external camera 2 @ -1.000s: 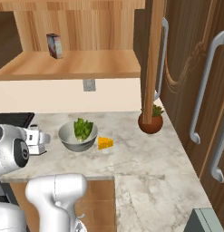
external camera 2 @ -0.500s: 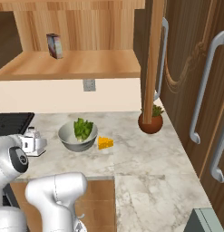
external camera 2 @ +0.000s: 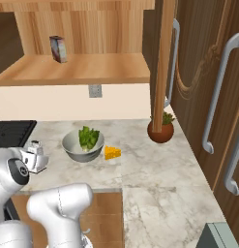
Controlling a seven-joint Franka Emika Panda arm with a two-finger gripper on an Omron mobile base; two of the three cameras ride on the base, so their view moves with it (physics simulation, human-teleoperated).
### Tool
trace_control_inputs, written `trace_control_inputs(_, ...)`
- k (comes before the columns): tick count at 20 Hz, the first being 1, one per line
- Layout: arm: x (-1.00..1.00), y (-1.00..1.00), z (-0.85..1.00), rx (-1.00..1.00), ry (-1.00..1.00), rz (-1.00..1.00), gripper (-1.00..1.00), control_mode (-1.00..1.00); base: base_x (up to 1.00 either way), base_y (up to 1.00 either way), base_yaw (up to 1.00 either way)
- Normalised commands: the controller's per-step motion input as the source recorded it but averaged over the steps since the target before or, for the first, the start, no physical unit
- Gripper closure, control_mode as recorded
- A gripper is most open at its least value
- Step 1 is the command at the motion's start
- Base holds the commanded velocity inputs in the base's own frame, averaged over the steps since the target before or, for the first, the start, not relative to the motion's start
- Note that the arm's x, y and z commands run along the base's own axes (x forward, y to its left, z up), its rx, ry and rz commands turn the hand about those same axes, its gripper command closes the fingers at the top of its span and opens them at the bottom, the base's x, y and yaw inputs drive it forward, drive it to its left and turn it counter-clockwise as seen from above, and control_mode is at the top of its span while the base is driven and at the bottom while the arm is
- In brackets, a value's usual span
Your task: Pick the cheese from the fridge and the cheese grater from the cabinet and place them next to the salad bowl.
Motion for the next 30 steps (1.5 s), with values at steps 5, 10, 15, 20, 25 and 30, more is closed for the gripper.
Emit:
trace_control_inputs(5, 0.07, -0.42, -0.89, 0.09, -0.17, 0.00, 1.00, -1.00, 0.00, 0.00, 0.00)
trace_control_inputs(10, 0.12, -0.25, -0.34, 0.01, -0.37, 0.00, 1.00, -1.00, 0.00, 0.00, 0.00)
trace_control_inputs(15, 0.72, -0.47, -0.03, 0.05, -0.03, 0.00, 1.00, -1.00, 0.00, 0.00, 0.00)
trace_control_inputs(20, 0.75, -0.63, -0.18, 0.03, -0.08, 0.00, 1.00, -1.00, 0.00, 0.00, 0.00)
trace_control_inputs(25, 0.39, -0.54, -0.39, 0.01, 0.00, -0.13, 1.00, -1.00, 0.00, 0.00, 0.00)
trace_control_inputs(30, 0.17, -0.50, -0.55, 0.00, 0.00, -0.17, 1.00, -1.00, 0.00, 0.00, 0.00)
